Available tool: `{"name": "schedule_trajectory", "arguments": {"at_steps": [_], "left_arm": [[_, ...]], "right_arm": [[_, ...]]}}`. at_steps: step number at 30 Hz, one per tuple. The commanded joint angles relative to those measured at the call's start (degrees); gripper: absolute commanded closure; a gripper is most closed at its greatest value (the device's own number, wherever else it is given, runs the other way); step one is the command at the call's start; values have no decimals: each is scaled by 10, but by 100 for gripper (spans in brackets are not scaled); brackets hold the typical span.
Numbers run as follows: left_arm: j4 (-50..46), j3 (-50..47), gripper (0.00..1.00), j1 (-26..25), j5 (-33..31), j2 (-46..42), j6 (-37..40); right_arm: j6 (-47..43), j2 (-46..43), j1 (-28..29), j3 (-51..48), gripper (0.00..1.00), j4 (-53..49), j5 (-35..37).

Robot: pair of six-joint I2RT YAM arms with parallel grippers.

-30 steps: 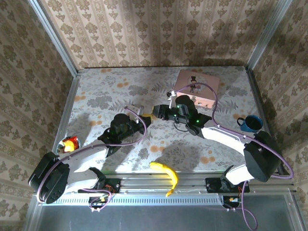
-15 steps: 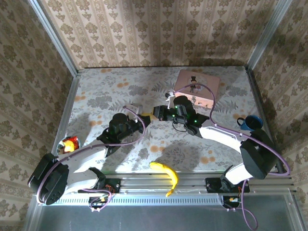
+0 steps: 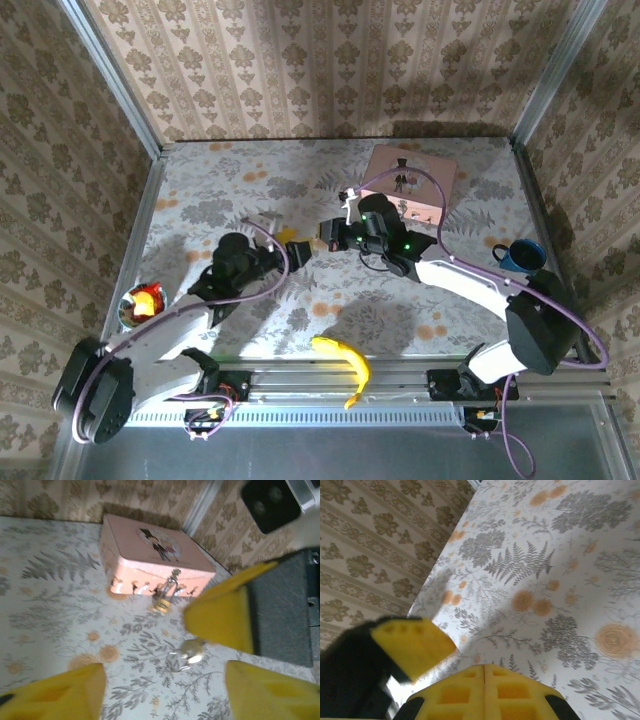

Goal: Unlock a padlock with a key

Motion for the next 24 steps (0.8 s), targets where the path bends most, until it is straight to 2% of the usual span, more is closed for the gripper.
{"name": "schedule_trajectory", "arguments": {"at_steps": [1,4,6,9,12,16,19,24], "left_arm": [[-61,15,25,53,79,-58,27],[-117,43,23,104,161,-87,65],[-139,61,23,117,209,-88,91],[-136,80,30,117,289,-73,121],[-68,81,40,115,351,-50,106],[41,84,43,91,413,-9,69],[46,100,43,50,430,15,88],[37,123,43,-6,437,47,121]], "right_arm": [[-121,-56,1,52,100,-122,34],[-200,-72,-5,96,100,-223,8],[-249,-81,-7,117,100,-269,-32],[-310,-98,-10,131,100,-306,-92],[-339,-117,-18,135,100,-314,-145],[-340,-124,-43,147,100,-313,-236],[-340,-121,-55,153,100,-315,-284],[-357,-109,-60,166,100,-333,-323]]}}
